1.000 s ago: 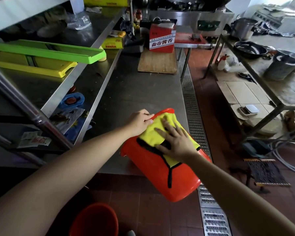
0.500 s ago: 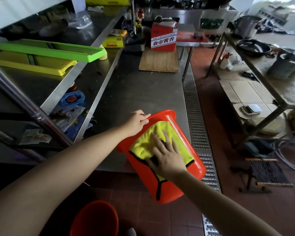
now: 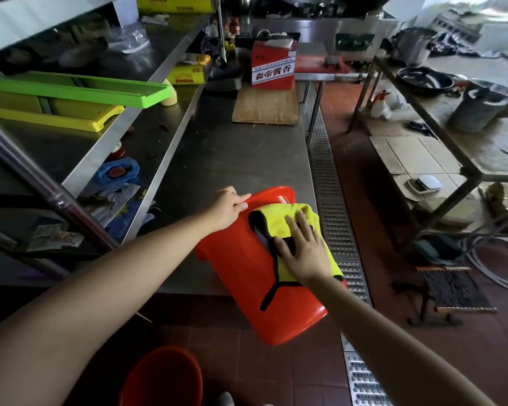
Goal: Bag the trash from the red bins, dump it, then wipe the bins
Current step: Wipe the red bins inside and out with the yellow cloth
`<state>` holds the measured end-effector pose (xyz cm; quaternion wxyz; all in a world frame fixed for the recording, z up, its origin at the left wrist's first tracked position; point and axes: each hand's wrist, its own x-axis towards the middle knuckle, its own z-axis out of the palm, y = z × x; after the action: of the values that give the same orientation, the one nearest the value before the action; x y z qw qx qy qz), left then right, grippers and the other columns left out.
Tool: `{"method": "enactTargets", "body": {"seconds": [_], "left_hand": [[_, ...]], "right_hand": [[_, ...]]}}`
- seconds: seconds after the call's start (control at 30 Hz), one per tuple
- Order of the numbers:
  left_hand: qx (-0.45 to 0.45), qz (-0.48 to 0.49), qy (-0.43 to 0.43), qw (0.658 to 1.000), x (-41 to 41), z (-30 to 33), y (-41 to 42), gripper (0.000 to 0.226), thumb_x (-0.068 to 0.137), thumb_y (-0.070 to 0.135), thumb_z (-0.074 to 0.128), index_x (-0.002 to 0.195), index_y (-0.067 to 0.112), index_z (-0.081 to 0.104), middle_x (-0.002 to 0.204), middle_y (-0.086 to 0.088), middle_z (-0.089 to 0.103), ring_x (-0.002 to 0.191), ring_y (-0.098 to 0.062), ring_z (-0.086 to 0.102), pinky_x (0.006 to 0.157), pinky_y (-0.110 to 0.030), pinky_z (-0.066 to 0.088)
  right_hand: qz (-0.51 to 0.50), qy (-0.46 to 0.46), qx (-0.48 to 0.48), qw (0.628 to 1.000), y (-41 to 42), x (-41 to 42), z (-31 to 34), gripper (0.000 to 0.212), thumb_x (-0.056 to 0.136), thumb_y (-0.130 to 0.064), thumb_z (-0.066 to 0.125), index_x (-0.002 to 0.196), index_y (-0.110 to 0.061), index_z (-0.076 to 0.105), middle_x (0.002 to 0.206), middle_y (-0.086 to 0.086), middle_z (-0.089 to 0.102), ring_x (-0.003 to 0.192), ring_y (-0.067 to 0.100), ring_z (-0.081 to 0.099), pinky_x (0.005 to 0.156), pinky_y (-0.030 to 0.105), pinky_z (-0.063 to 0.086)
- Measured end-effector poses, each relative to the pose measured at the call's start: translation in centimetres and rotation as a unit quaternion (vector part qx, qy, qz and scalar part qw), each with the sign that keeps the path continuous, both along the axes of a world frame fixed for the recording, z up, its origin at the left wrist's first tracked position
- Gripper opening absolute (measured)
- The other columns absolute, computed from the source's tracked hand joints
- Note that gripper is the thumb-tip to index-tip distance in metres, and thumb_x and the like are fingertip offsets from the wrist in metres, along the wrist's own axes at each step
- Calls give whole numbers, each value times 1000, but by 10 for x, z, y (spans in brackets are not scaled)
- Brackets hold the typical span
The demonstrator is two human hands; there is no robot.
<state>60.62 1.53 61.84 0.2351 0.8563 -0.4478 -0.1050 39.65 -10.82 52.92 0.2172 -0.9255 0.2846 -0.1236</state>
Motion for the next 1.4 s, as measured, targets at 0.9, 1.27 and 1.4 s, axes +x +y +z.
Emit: {"method": "enactTargets", "body": {"seconds": [0.9, 1.27, 1.4], "left_hand": [[3, 20, 16, 1000, -1, -4, 2, 38, 100, 27, 55, 137, 20, 57, 111, 0, 51, 97, -10, 51, 84, -20, 38], [2, 38, 37, 999, -7, -2, 0, 38, 103, 26, 51, 140, 22, 53, 119, -1, 49, 100, -10, 49, 88, -22, 37], [5, 33, 37, 999, -7, -1, -4, 38, 102, 28, 51, 140, 23, 54, 121, -1, 49, 103, -10, 50, 90, -22, 37]], "right_hand": [[200, 35, -288, 936, 94, -34, -35, 65, 95, -65, 44, 152, -34, 39, 169, 2, 8, 154, 40, -3, 117, 68, 14], [-80, -83, 199, 973, -28, -55, -13, 62, 90, -56, 64, 146, -34, 49, 162, -5, 31, 150, 15, 27, 121, 37, 26], [-58, -74, 92, 991, -2, -67, -20, 65, 93, -63, 54, 151, -35, 43, 165, -3, 26, 150, 24, 27, 120, 41, 27]]}}
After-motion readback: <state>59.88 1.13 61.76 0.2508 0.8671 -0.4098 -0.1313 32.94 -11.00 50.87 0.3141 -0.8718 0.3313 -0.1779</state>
